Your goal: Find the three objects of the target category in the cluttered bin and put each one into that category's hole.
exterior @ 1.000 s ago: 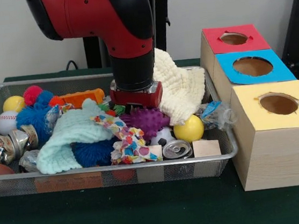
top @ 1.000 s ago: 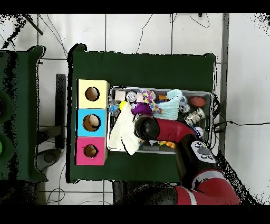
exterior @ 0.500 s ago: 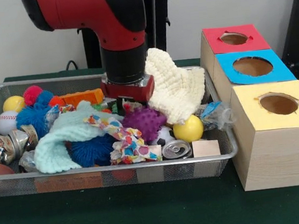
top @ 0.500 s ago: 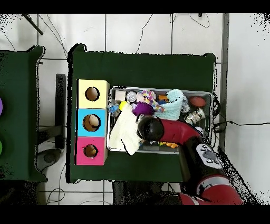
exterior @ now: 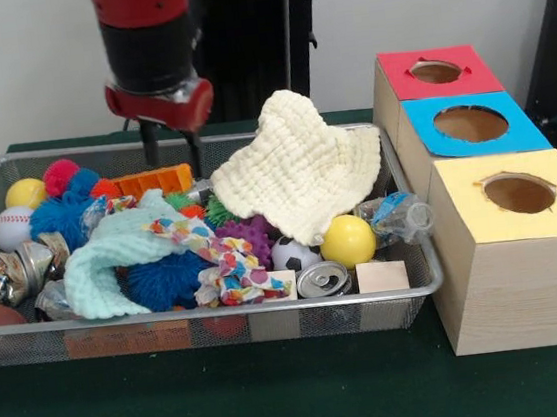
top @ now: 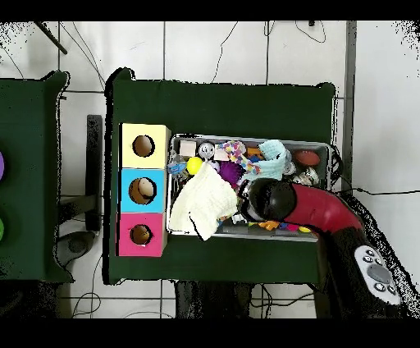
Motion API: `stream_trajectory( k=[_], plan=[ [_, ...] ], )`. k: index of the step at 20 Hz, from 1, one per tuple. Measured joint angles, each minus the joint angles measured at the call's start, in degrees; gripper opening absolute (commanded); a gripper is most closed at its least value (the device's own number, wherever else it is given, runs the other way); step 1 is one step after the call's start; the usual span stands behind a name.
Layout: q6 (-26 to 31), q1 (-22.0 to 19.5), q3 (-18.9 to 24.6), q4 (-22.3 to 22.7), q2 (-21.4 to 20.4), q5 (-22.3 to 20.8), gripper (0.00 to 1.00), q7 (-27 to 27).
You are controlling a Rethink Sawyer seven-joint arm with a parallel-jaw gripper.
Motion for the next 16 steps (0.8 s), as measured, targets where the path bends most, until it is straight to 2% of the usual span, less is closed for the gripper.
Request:
stream_trajectory(
  k=[3, 7, 16],
  plan=[
    [2.2, -2.6, 0.4, -0.3, -1.8, -0.7, 1.0, -0.1],
    [2.5, -5.7, 1.3, -1.5, -2.4, -2.4, 1.0, -0.5],
    [2.5, -11.2, 4.2, -7.2, 2.6, -10.2, 1.0, -1.8]
  ],
)
